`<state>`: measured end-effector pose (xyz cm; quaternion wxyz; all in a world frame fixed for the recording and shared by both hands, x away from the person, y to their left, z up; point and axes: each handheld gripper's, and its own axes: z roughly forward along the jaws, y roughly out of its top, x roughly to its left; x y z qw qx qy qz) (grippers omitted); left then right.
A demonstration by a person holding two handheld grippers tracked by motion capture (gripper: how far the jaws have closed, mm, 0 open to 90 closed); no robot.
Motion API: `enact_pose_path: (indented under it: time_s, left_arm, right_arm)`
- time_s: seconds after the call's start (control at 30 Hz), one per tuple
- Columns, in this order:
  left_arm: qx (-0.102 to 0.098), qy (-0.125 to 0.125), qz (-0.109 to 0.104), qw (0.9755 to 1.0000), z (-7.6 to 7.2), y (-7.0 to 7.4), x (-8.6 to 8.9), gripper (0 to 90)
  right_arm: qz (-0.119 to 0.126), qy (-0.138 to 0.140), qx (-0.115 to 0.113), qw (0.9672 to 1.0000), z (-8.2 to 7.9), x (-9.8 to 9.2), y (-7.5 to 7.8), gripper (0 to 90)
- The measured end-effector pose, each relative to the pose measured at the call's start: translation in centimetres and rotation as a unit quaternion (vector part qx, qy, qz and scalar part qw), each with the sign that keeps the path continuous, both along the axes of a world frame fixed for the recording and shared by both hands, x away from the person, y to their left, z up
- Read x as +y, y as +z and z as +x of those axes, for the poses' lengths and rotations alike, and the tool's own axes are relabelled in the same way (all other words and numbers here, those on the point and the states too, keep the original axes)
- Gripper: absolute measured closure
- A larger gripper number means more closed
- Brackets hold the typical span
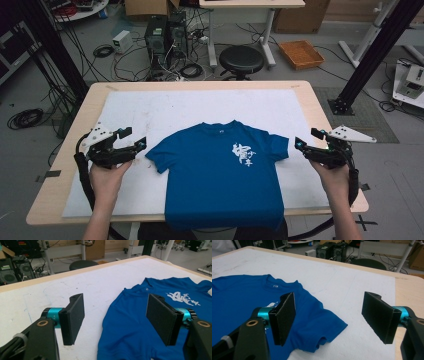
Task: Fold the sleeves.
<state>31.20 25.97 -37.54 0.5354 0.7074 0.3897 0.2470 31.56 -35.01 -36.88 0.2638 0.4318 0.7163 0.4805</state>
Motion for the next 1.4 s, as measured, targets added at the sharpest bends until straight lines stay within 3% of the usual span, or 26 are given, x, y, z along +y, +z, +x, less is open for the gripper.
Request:
enact_pose_path:
  time_s: [0.17, 0.37, 0.83, 1.27, 1.4]
  left_arm:
    - [0.003, -0.01, -0.006, 0.9999, 0.0, -0.2, 0.1, 31.8]
    - [0.019, -0.018, -0.002, 0.9997, 0.5, -0.7, 0.3, 31.8]
    - [0.039, 0.004, -0.006, 0.9992, 0.8, -1.8, 1.7, 32.6]
    - [0.073, 0.01, 0.009, 0.9972, 1.6, -3.2, 1.7, 35.5]
    - [0.085, 0.008, 0.015, 0.9963, 1.8, -3.7, 1.6, 40.6]
  right_arm:
    - [0.0, 0.0, -0.002, 1.0, -0.1, -0.1, 0.1, 26.8]
    - [-0.001, 0.001, -0.002, 1.0, 0.1, 0.1, 0.1, 26.8]
    - [-0.002, -0.002, 0.002, 1.0, 0.4, 0.1, -0.3, 26.8]
    - [-0.003, -0.002, 0.004, 1.0, 0.5, 0.2, -0.5, 26.8]
    - [-0.003, -0.001, 0.005, 1.0, 0.5, 0.3, -0.6, 26.8]
